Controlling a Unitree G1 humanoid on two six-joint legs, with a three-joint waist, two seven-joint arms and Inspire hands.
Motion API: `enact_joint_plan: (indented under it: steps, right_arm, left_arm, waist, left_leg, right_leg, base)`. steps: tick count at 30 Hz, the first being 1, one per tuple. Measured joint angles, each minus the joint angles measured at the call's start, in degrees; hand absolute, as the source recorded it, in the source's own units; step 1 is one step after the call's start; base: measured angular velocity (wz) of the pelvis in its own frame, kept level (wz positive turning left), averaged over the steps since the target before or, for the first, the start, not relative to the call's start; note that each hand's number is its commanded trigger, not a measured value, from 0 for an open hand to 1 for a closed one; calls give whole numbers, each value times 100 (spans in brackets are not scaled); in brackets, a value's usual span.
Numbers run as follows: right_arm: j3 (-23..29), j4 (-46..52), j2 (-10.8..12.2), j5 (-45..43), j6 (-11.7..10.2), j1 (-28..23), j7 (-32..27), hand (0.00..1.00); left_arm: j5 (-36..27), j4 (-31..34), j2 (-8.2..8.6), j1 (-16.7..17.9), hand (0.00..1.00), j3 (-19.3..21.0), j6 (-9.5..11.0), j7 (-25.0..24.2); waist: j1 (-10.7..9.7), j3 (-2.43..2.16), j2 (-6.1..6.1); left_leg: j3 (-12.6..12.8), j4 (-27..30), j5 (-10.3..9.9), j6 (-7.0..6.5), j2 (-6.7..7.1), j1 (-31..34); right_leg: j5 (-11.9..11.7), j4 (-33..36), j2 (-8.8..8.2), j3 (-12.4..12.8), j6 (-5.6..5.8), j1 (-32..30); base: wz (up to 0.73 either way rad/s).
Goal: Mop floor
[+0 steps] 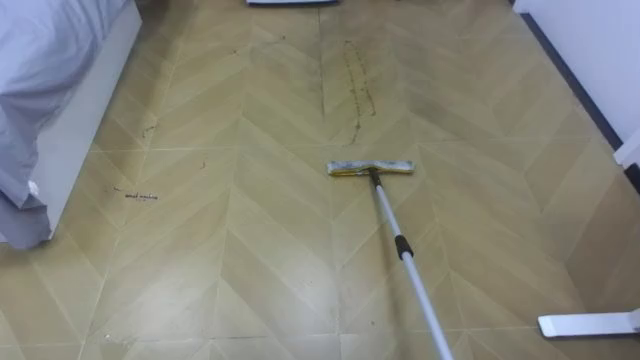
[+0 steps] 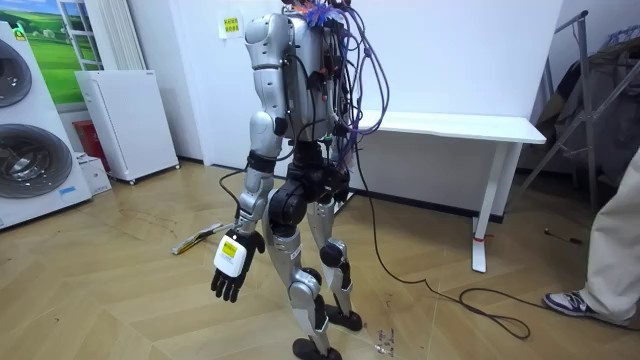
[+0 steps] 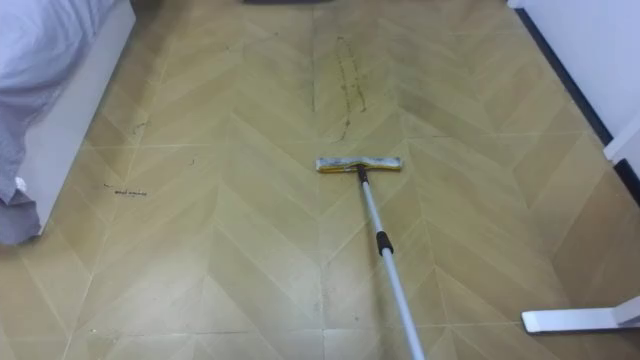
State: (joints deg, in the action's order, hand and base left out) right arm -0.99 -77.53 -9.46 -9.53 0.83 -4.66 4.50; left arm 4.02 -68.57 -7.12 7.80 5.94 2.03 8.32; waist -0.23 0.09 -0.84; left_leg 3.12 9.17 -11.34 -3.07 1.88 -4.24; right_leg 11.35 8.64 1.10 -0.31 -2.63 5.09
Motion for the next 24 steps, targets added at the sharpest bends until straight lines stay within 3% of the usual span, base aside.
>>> enact_joint_plan:
  steps: [14, 24]
  right_arm:
    - [-4, -7, 2, 26, 6, 16, 9, 100]
    - [-6, -12, 7, 72, 46, 92, 52, 100]
  left_arm:
    - [-1, -3, -3, -40, 0, -12, -2, -1]
    - [-4, -25, -13, -96, 0, -18, -79, -4]
  waist:
    - [33, 5, -20]
    - [41, -19, -38]
  left_leg:
    - [0, 2, 0, 0, -1, 14]
    - [-2, 43, 0, 0, -6, 358]
  right_leg:
    - [1, -5, 0, 2, 0, -26]
    - [-2, 40, -2, -50, -3, -362]
  base:
    - [0]
    - [0]
